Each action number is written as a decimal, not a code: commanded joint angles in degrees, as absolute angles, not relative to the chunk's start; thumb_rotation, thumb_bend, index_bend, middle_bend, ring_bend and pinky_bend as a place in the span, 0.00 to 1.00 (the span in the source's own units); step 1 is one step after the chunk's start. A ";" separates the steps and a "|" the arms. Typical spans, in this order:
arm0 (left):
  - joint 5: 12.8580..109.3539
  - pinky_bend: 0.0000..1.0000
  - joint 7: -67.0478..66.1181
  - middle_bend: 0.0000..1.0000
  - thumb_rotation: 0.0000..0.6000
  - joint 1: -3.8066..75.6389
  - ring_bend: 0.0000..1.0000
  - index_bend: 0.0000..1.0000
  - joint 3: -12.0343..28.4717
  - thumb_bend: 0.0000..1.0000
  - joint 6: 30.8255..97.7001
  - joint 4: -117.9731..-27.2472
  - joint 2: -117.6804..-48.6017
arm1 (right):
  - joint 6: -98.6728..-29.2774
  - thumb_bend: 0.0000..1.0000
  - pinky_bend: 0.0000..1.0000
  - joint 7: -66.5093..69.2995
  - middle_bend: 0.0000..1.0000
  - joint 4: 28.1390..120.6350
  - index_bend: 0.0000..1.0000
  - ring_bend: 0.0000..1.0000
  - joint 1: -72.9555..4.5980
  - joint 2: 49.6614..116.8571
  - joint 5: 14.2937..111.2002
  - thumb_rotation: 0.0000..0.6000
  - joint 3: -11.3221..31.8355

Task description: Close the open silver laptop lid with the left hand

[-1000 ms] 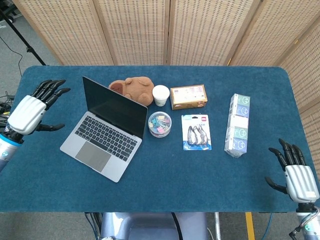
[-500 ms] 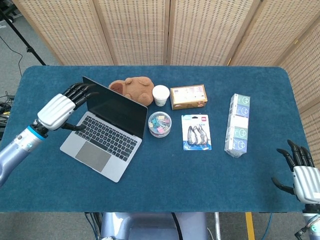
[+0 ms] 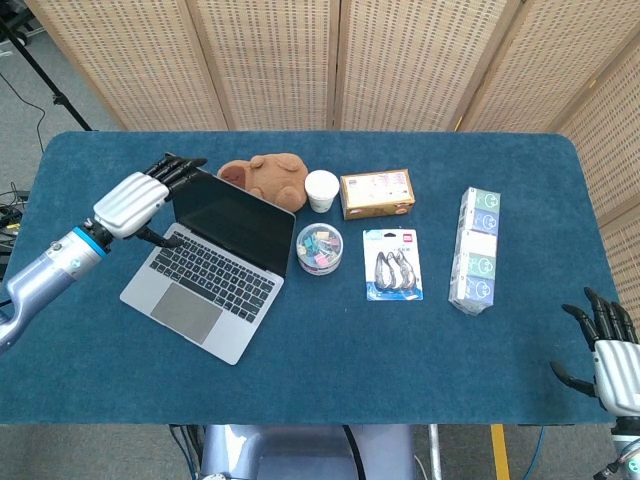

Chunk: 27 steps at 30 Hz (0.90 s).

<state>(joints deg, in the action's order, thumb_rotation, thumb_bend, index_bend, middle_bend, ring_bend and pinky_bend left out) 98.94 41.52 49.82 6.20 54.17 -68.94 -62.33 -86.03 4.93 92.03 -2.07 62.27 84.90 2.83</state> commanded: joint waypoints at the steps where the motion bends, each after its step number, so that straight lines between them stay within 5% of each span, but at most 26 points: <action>1: 98.14 0.04 41.95 0.00 1.00 50.89 0.00 0.12 5.98 0.09 53.12 -66.81 -63.30 | -85.60 0.23 0.00 5.01 0.00 91.91 0.19 0.00 -2.19 62.29 84.48 1.00 2.99; 27: 99.28 0.04 54.19 0.00 1.00 60.63 0.00 0.13 1.85 0.09 48.42 -51.18 -74.22 | -78.97 0.23 0.00 7.69 0.00 87.97 0.19 0.00 -4.49 63.20 79.54 1.00 4.64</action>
<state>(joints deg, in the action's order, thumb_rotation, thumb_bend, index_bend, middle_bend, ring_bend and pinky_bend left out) 99.10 53.22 60.00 2.36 48.80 -51.71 -73.61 -79.03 7.64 88.02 -4.44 63.18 79.60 4.61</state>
